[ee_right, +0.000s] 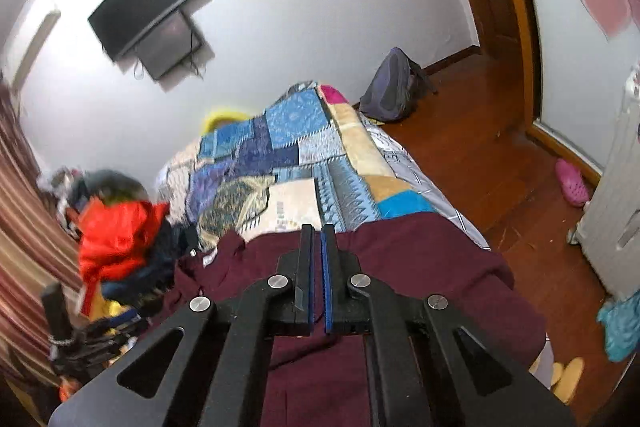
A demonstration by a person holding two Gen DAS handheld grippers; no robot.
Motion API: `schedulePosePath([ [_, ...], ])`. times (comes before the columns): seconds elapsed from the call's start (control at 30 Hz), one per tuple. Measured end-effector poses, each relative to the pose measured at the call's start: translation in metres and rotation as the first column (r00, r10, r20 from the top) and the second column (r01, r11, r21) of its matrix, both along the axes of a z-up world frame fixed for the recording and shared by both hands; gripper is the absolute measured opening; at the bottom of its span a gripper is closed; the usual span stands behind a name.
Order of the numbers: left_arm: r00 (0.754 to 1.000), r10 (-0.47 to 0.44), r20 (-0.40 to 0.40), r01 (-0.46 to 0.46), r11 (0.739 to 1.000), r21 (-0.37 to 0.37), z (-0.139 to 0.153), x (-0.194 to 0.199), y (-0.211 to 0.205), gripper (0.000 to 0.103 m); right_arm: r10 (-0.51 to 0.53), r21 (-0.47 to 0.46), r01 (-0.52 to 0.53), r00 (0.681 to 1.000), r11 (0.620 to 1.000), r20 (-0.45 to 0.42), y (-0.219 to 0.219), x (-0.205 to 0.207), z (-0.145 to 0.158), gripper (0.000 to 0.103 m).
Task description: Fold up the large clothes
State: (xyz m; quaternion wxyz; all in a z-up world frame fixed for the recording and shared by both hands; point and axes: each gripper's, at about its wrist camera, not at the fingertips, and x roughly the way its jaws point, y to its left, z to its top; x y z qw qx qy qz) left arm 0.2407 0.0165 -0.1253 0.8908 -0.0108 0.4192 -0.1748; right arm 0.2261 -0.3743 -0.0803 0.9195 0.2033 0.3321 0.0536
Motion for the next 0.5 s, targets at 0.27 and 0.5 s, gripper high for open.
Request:
schedulePosePath([
  [0.27, 1.000, 0.013, 0.018, -0.013, 0.999, 0.031, 0.001, -0.007, 0.002, 0.074, -0.120, 0.022, 0.127, 0.973, 0.992, -0.197, -0.041, -0.017, -0.060, 0.060],
  [0.5, 1.000, -0.002, -0.002, 0.002, 0.998, 0.061, -0.005, -0.002, -0.017, 0.074, -0.224, 0.168, 0.293, 0.914, 0.941, -0.338, -0.105, -0.053, -0.111, 0.060],
])
